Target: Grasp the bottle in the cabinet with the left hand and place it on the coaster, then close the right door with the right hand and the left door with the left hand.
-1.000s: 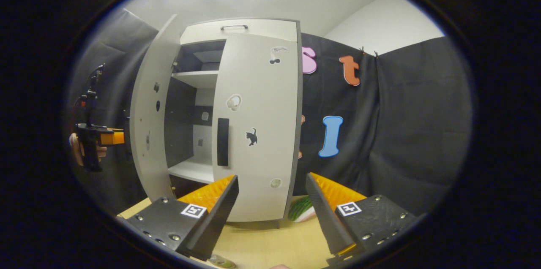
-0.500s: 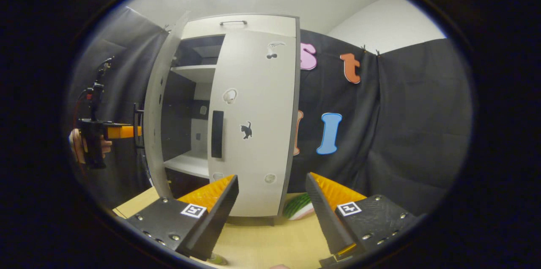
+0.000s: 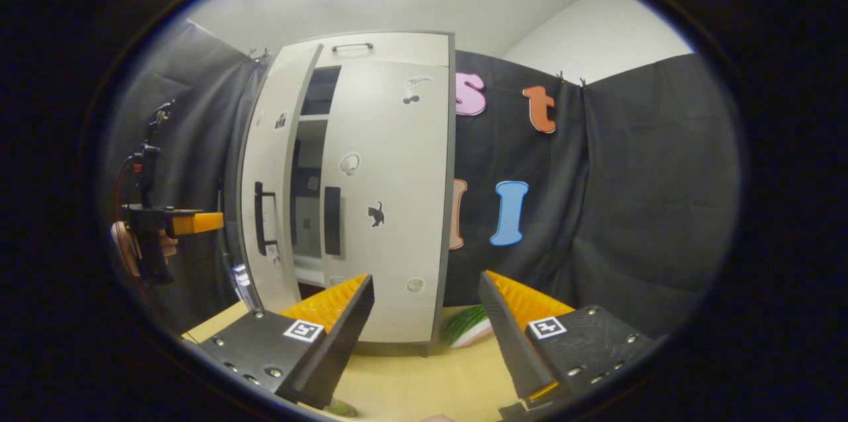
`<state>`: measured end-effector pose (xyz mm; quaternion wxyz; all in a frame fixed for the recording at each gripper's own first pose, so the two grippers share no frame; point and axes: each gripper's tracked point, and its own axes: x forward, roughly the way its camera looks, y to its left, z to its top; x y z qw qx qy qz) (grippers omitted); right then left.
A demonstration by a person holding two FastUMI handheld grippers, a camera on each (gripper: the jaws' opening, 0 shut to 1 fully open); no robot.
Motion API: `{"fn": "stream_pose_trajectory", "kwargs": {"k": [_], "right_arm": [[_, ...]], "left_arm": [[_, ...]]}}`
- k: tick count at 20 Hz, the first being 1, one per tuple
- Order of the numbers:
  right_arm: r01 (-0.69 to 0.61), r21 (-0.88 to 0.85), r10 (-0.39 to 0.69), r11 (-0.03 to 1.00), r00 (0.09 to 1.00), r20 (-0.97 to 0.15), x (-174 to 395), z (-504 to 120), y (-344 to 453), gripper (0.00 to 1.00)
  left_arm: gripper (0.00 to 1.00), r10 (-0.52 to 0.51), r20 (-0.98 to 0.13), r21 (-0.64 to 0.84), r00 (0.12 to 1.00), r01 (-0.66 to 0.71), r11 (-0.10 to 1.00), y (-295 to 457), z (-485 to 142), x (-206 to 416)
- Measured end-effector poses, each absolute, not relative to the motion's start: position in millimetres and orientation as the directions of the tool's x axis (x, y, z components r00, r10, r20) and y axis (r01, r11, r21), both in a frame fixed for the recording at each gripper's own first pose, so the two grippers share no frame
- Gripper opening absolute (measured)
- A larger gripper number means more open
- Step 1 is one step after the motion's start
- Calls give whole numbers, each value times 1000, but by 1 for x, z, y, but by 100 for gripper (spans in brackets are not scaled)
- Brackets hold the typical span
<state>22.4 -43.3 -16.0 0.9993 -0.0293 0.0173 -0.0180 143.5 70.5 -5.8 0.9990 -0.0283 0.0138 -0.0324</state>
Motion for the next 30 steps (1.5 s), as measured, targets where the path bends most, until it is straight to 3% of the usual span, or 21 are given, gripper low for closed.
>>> {"fn": "stream_pose_trajectory", "kwargs": {"k": [6,7,8,10,11,12,16,21,22,23,30], "right_arm": [[13,-37,-14,999,1000,-25,16,-8,-27,96],[17,-37,-18,999,1000,-19,14,-6,-25,96],[32,-38,-32,999,999,-6,11,-2,-26,96],[53,-46,-53,998,999,11,6,3,-25,96],[58,-47,-58,997,998,16,4,5,-24,96],[57,-48,-56,997,998,20,3,7,-21,94],[35,-68,-33,997,999,28,-1,11,-8,96],[93,-113,-90,989,995,37,-4,17,-9,96],[89,-108,-86,990,996,35,-1,17,-6,94],[85,-96,-82,992,996,34,0,17,-4,95],[38,-61,-34,997,997,67,11,36,20,96]], "left_arm": [[95,13,-4,-23,1000,-13,1000,79,7,107],[91,18,0,-12,1000,-18,1000,77,9,101],[95,19,9,-6,1000,-19,1000,74,12,95],[92,26,20,6,999,-26,1000,70,17,85],[100,25,23,9,999,-26,1000,68,19,82],[96,27,27,6,999,-27,1000,66,21,78],[96,28,41,-1,999,-28,1000,61,29,64],[96,21,42,-11,999,-20,1000,56,37,60],[92,20,46,-3,999,-20,1000,55,38,60],[96,16,54,5,998,-16,1000,54,40,60],[96,7,94,-4,996,-7,1000,54,59,80]]}}
